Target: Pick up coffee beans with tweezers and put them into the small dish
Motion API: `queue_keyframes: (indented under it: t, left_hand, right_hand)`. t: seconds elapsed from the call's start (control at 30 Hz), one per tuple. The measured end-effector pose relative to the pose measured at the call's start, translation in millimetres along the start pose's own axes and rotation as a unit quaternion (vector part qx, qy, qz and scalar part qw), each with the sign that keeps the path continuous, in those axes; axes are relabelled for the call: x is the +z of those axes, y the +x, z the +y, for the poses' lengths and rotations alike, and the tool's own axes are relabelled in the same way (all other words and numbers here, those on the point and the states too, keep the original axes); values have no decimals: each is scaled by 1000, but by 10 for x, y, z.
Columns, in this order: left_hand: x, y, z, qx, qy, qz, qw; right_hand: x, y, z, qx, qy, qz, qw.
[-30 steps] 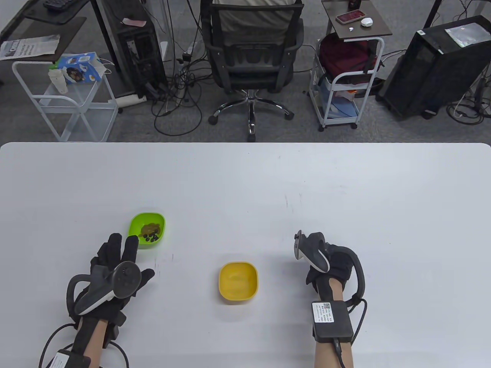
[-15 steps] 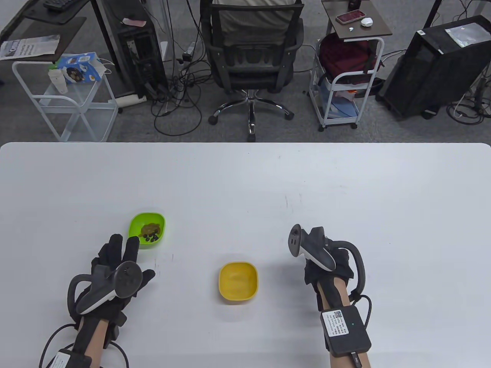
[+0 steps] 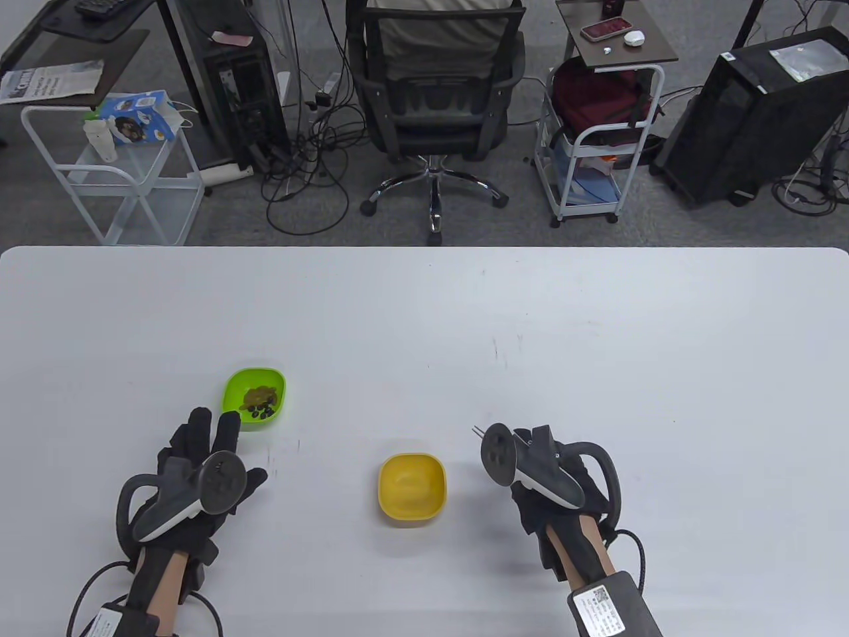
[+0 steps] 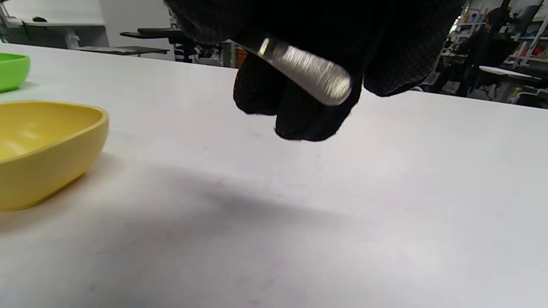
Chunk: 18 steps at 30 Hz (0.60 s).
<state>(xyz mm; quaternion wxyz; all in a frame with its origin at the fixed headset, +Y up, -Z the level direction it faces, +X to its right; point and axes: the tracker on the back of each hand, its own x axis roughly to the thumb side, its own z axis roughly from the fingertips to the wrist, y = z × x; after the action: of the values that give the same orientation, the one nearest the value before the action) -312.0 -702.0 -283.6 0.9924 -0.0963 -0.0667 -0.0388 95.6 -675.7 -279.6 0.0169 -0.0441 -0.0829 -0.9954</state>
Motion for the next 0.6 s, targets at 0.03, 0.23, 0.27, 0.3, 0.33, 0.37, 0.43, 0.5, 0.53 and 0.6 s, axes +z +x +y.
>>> queue_keyframes:
  t: [0.03,0.23,0.27,0.3,0.33,0.37,0.43,0.5,0.53,0.6]
  left_hand:
    - [1,-1,-1,0,0,0,1000]
    - [3,-12,-14,4,-4,2,1000]
    - [3,-14,-16,4,-5,3,1000]
    - [1,-16,-18,3,-7,4,1000]
    - [2,-19,-18,3,-7,5,1000]
    - [3,-21,-18,4,-8,6,1000]
    - [7,-27,-17,5,-7,7,1000]
    - [9,-36,-9,10,-4,9,1000]
    - [7,-43,-7,13,-4,8,1000]
    - [-6,-66,5,22,-1,11,1000]
  right_hand:
    - [28,12,29,-11,-6,-7,1000]
    - [90,-14,244,-47,-38,-28,998]
    - [91,-21,268,-46,-31,-28,998]
    - [97,-26,270,-38,-30,-25,998]
    - [100,-33,270,-32,-38,-22,999]
    - [102,-33,271,-27,-40,-20,999]
    - [107,-18,289,-29,-38,-29,998]
    - [105,-6,297,-35,-32,-36,998]
    - [106,-5,297,-35,-33,-36,998]
    - [110,-2,293,-36,-38,-39,998]
